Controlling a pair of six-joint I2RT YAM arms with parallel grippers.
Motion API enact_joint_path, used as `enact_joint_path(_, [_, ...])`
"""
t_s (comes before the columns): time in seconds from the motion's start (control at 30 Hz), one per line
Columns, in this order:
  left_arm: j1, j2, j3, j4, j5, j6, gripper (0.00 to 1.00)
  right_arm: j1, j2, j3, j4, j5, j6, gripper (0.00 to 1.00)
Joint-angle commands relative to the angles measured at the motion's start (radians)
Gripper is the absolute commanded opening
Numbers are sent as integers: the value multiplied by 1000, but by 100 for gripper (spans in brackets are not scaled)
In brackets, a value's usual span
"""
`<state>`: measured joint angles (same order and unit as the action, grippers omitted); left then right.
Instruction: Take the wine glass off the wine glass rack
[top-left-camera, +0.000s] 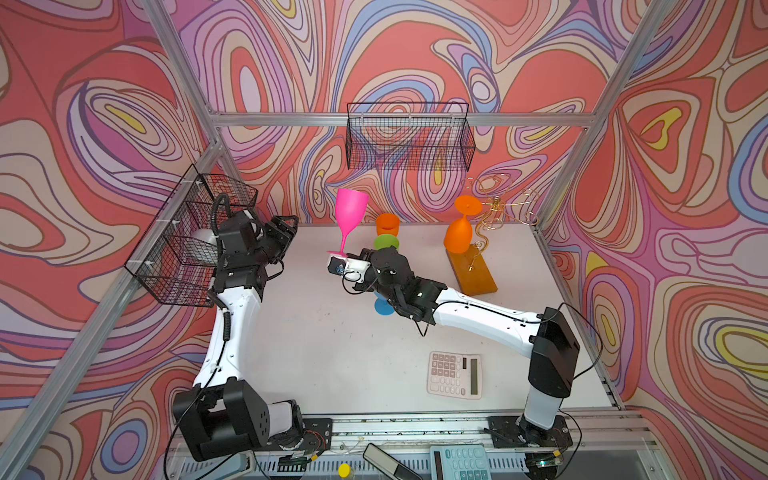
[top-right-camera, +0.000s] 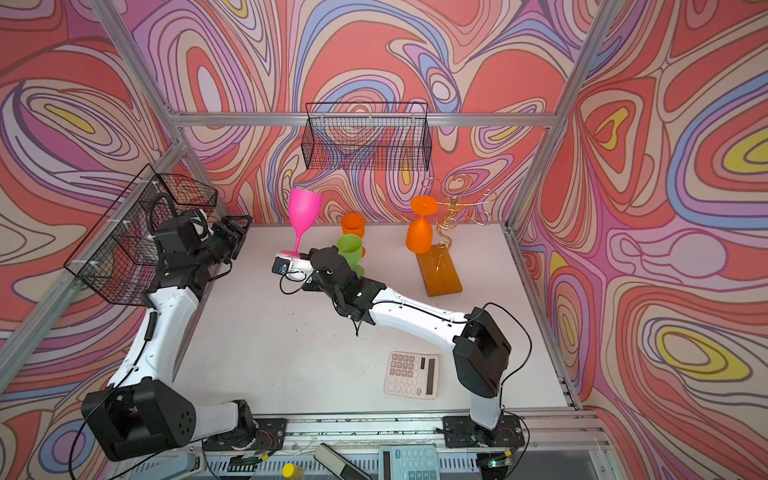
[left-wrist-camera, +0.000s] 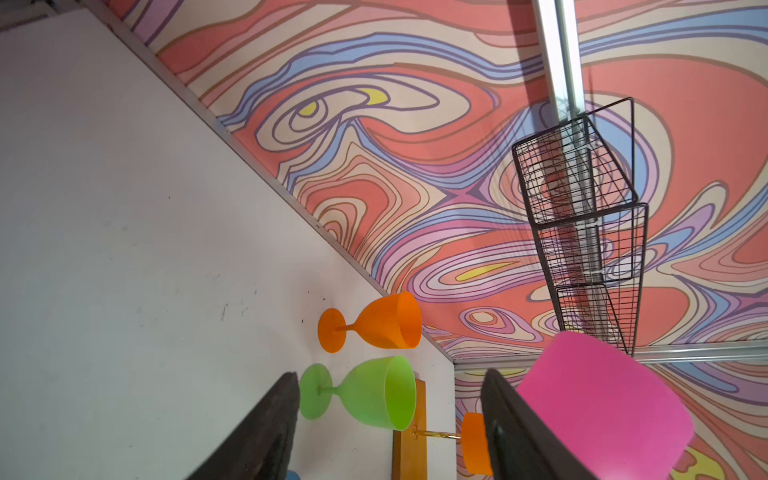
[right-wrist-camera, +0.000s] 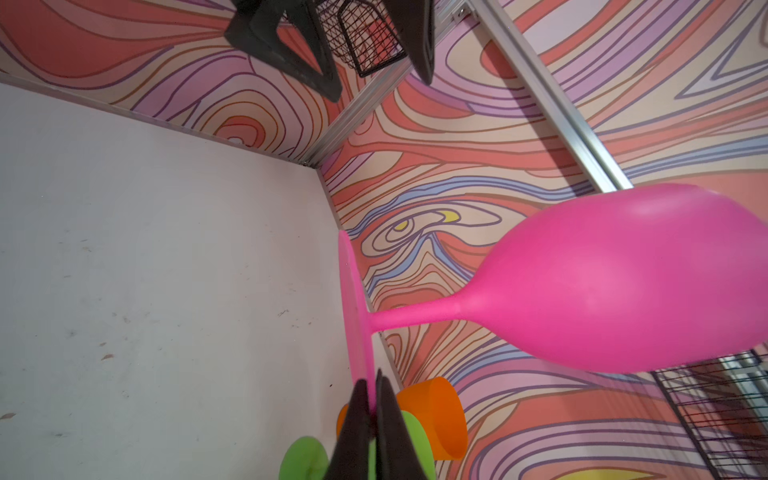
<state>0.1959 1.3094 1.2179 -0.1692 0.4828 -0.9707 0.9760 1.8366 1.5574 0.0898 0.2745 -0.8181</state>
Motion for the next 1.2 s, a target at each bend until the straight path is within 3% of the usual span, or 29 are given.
enact_joint_path(0.0, [-19,3,48,-134,46,-63,69,0,38,-19,171,33,-68,0])
enact_joint_path(0.27, [-56,12,103,-230,84,-136,69,0,87,-48,317,25,-156,0])
enact_joint_path(0.67, [-99,48,81,-223,153,-277,64,0,108,-59,415,35,-220,0])
enact_joint_path(1.0, [-114,57,45,-157,197,-358,53,0,114,-56,421,35,-220,0])
enact_joint_path(1.17, [-117,52,26,-133,211,-384,42,0,118,-47,424,31,-221,0])
